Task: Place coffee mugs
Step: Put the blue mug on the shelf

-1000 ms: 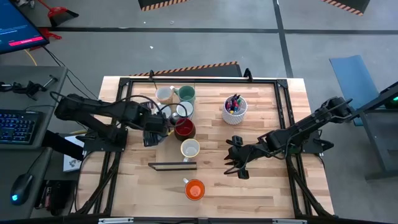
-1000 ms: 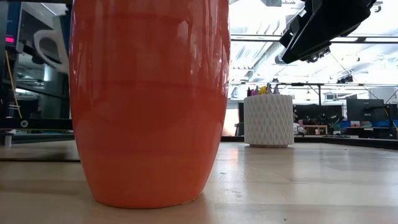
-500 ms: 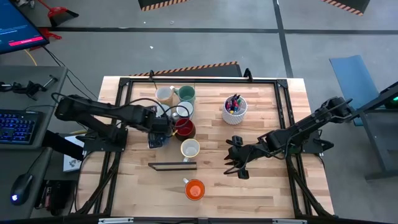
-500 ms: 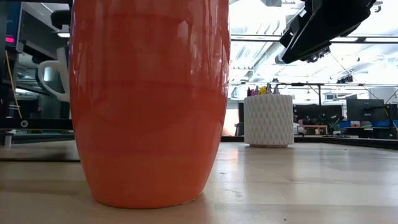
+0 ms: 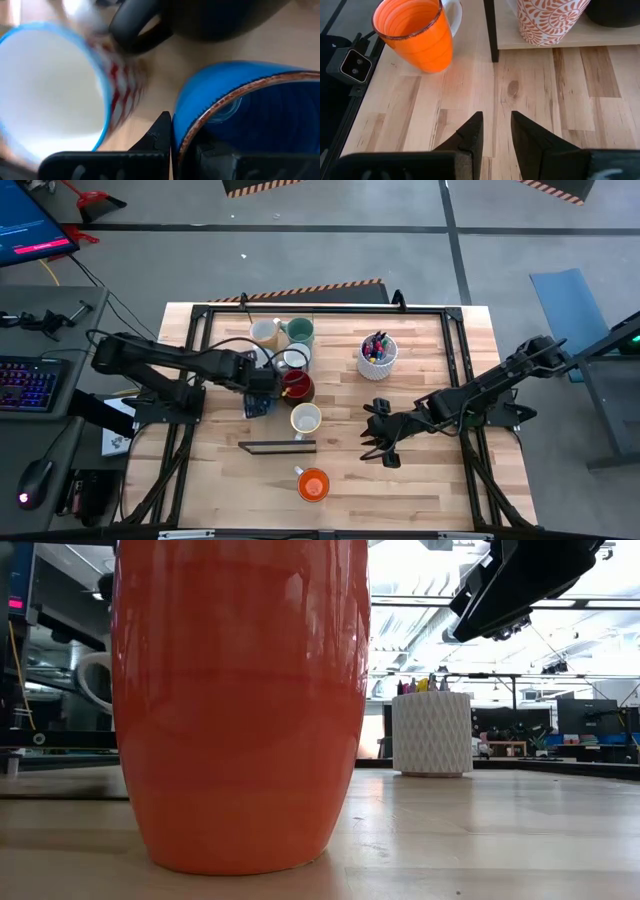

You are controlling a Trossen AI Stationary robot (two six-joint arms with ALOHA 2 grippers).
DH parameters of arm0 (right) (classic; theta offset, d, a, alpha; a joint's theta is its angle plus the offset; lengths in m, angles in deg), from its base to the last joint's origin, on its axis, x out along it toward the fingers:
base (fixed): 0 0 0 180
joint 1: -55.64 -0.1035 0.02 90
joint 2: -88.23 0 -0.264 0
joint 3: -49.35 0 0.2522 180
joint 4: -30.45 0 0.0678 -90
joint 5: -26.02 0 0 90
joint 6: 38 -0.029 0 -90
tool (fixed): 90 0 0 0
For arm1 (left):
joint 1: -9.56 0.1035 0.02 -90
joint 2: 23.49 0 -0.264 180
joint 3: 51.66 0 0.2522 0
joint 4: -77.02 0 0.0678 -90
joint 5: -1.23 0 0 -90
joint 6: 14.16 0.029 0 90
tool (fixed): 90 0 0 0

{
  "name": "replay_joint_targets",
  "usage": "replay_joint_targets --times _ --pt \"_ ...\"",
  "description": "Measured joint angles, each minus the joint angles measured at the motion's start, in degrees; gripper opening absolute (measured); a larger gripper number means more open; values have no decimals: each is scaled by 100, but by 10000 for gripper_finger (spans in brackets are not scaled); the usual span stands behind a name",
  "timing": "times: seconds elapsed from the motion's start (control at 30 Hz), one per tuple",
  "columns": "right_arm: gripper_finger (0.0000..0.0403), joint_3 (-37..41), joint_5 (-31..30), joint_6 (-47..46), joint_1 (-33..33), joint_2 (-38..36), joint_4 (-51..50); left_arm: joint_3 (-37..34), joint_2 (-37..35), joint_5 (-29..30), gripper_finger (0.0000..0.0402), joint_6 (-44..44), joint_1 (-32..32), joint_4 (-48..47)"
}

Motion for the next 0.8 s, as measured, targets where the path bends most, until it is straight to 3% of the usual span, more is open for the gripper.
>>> replay_joint_targets --times 0.8 --pt "80 0 -1 0 -2 0 -48 11 122 -13 75 93 188 138"
